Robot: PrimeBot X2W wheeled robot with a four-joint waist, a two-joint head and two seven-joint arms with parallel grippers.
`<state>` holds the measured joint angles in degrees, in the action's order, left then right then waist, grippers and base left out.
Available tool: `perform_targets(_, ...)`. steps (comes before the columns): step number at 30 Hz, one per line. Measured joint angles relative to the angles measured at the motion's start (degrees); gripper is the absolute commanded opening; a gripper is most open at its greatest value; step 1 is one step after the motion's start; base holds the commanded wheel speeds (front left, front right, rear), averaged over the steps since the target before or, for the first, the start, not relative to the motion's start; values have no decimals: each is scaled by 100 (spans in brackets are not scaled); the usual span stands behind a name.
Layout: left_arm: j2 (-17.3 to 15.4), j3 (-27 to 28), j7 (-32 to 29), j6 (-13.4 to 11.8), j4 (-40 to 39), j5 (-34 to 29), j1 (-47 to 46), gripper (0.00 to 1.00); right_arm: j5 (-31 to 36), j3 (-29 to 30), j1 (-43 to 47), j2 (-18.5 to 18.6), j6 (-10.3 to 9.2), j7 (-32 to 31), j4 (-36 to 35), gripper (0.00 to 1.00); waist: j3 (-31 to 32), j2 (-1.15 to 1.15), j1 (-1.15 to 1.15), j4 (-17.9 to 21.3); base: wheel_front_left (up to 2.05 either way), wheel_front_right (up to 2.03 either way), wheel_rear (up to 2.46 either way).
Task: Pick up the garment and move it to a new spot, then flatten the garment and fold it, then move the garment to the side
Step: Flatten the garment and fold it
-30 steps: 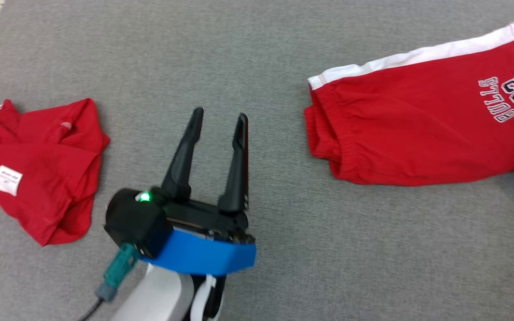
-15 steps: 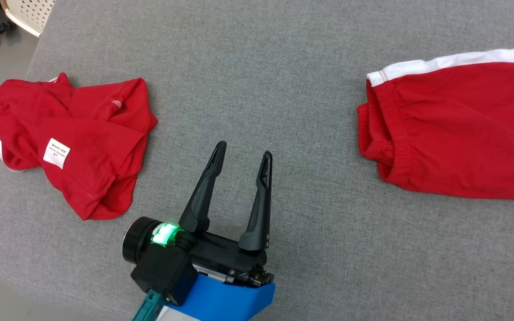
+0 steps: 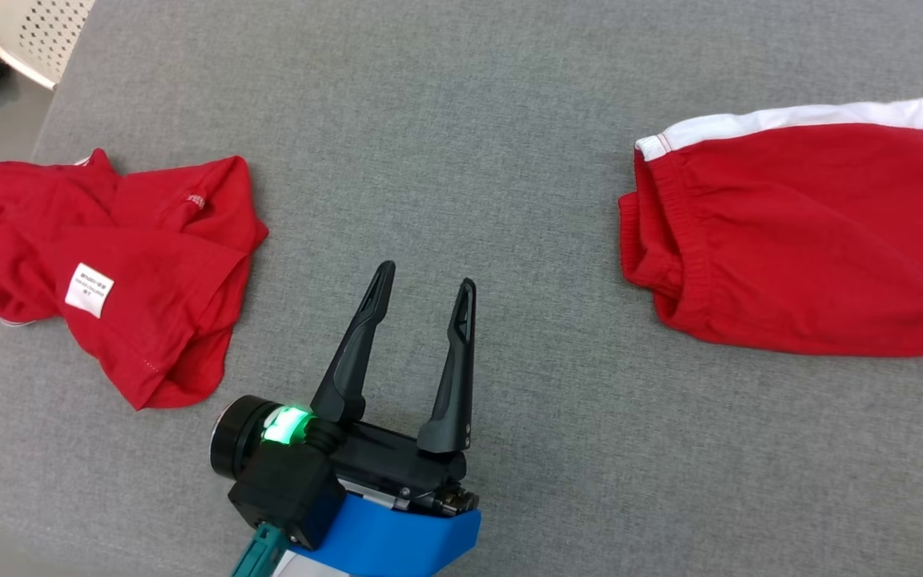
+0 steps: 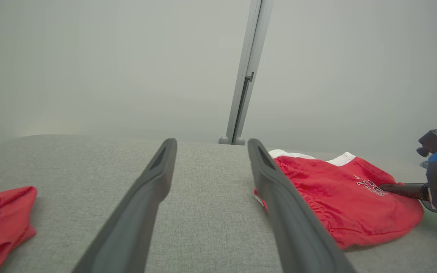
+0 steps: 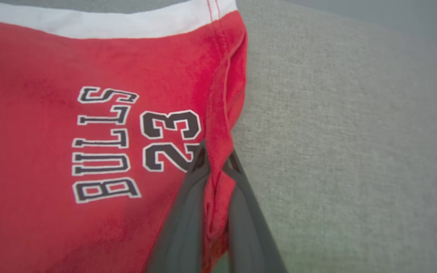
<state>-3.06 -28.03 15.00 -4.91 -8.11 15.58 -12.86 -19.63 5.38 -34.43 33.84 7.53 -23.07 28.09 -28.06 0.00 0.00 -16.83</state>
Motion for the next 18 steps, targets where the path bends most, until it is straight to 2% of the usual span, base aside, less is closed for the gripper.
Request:
perform_targets(8, 10, 163, 0, 69, 64, -105, 129, 100, 631, 290, 365, 252, 1, 334, 79, 0, 209, 0, 0, 292, 0, 0, 0)
perform_targets(13, 11, 270, 0, 114, 91, -149, 242, 100, 927, 402, 559, 393, 0, 590, -132, 0, 370, 0, 0, 511, 0, 0, 0)
perform_targets(15, 12, 288, 0, 142, 122, -160, 264, 100, 1003, 376, 550, 336, -2, 673, -292, 0, 445, 0, 0, 580, 0, 0, 0)
perform_targets(18, 11, 301, 0, 174, 177, -204, 319, 100, 1074, 235, 515, 36, -3, 725, -620, 0, 579, 0, 0, 646, 0, 0, 0)
